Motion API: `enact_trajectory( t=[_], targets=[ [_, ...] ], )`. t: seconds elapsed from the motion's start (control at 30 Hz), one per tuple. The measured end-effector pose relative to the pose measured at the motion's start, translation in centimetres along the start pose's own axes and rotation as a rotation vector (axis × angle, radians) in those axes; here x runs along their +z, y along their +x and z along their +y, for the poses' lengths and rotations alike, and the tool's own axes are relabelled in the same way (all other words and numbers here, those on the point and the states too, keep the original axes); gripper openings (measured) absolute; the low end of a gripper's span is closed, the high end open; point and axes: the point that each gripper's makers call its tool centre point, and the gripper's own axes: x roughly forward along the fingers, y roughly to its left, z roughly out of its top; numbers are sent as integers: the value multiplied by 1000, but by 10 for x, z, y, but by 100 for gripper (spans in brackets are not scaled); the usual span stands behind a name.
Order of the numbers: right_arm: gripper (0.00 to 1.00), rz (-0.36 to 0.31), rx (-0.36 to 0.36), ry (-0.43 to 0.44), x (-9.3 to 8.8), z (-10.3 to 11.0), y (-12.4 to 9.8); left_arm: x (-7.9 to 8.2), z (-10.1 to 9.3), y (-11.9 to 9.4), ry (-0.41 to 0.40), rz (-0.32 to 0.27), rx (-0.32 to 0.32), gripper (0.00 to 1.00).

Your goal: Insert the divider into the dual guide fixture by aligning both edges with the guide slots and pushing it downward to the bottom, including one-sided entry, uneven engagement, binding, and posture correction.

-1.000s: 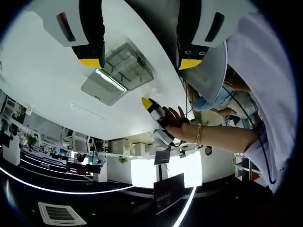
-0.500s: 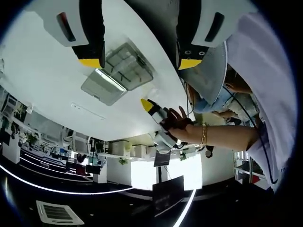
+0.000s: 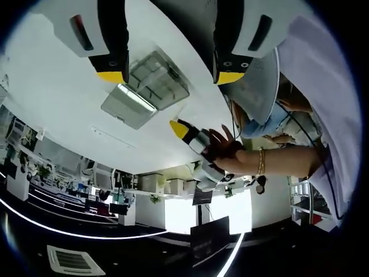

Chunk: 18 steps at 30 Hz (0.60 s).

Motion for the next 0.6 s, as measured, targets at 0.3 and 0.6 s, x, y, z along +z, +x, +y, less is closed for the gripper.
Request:
enact_trajectory(
  t=[0.3, 0.6],
  targets=[
    [55, 1, -37, -9, 9, 3, 4, -10, -35, 6, -18, 4, -117, 30],
    [55, 11, -41, -11, 13, 7, 11, -13, -59, 7, -31, 3, -206, 30]
  ],
)
